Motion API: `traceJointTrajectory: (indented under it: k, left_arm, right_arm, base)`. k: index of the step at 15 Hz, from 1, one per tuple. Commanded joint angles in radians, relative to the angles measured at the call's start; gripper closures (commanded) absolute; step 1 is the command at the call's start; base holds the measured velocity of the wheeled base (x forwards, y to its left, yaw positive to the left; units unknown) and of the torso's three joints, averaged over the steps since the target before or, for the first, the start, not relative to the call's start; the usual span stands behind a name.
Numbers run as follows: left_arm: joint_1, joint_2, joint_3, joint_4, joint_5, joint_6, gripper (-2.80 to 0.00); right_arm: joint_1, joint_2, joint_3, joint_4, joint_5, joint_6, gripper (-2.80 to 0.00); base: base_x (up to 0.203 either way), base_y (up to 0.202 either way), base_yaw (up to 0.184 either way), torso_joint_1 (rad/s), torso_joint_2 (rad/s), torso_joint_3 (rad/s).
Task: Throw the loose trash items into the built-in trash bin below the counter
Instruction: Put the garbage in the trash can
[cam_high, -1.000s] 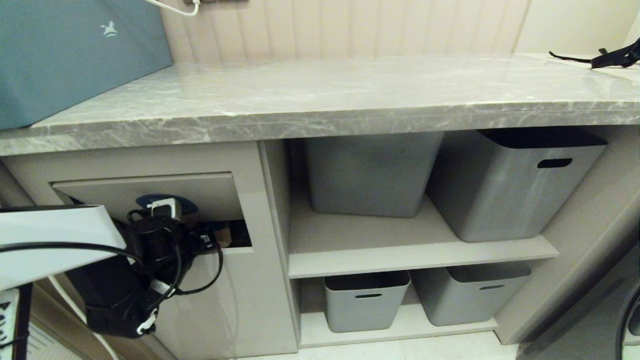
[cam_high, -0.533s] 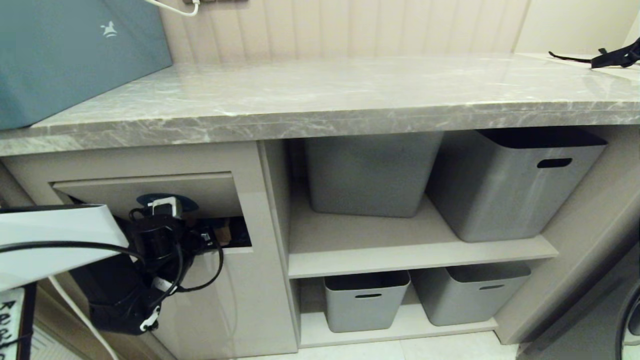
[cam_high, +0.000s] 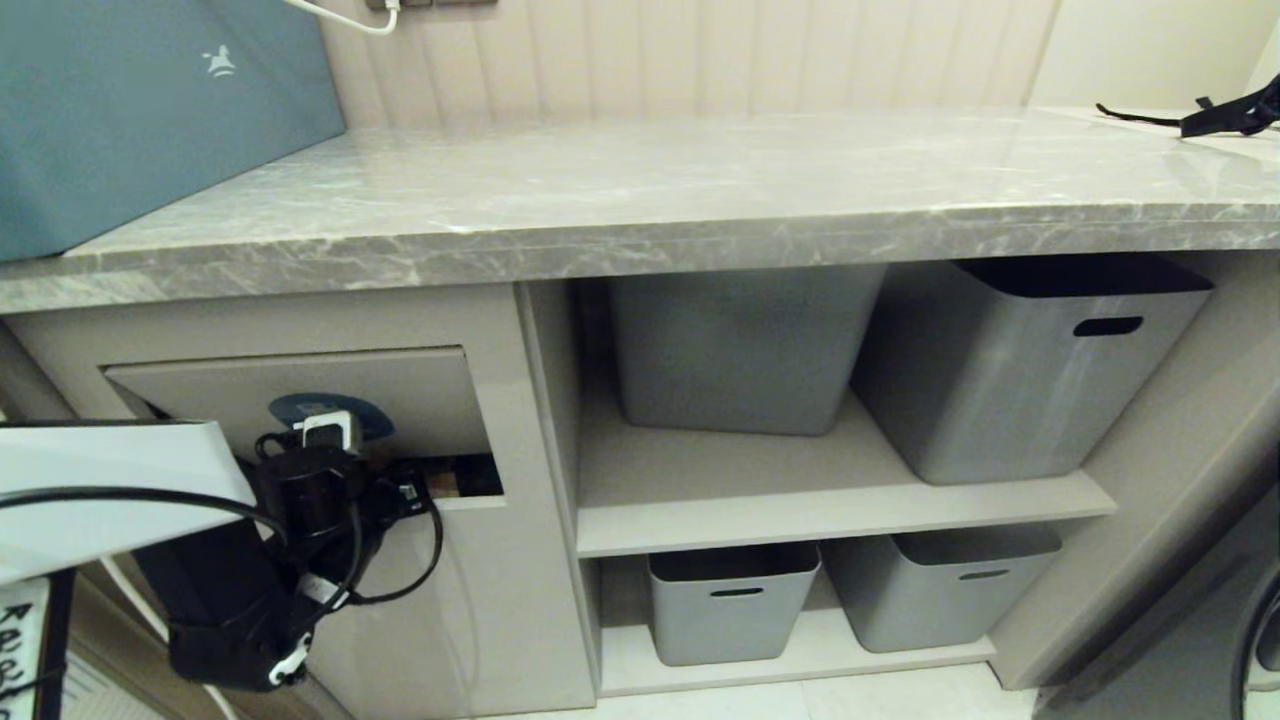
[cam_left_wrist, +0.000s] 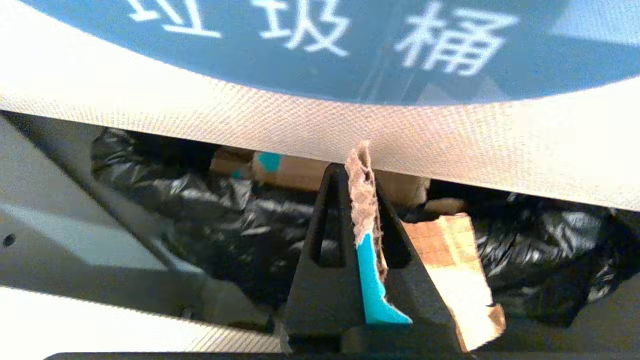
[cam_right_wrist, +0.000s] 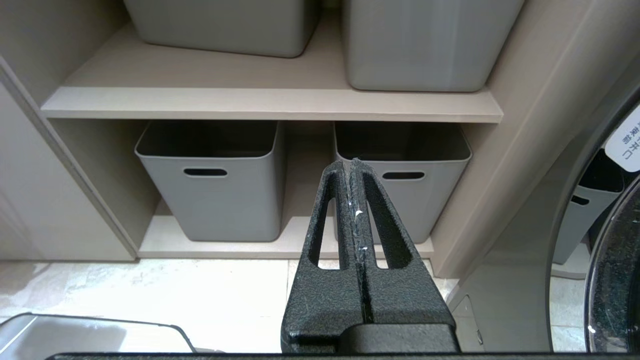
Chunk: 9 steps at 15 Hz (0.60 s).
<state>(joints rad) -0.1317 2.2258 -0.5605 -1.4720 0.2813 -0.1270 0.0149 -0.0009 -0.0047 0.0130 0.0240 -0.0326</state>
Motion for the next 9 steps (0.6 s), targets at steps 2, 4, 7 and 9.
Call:
traceJointTrajectory:
  k: [2, 4, 7, 9]
  left_arm:
    - [0.000, -0.043, 0.066, -0.001, 0.001, -0.002, 0.00]
    - [0.001, -0.073, 0.098, -0.002, 0.001, -0.002, 0.00]
    - [0.003, -0.126, 0.137, -0.004, 0.001, -0.005, 0.00]
    - [0.005, -0.148, 0.143, -0.013, -0.002, -0.007, 0.00]
  right_arm:
    - [0.000, 0.001, 0.000, -0.001, 0.001, 0.000, 0.00]
    - [0.000, 0.001, 0.000, 0.001, 0.001, 0.000, 0.00]
    - [0.000, 0.001, 0.000, 0.001, 0.001, 0.000, 0.00]
    - [0.000, 0.001, 0.000, -0.001, 0.001, -0.001, 0.00]
  base:
    - [0.000, 0.000, 0.000, 0.000, 0.00, 0.000]
    - [0.000, 0.000, 0.000, 0.000, 0.00, 0.000]
    - [0.000, 0.000, 0.000, 0.000, 0.00, 0.000]
    - [0.000, 0.000, 0.000, 0.000, 0.00, 0.000]
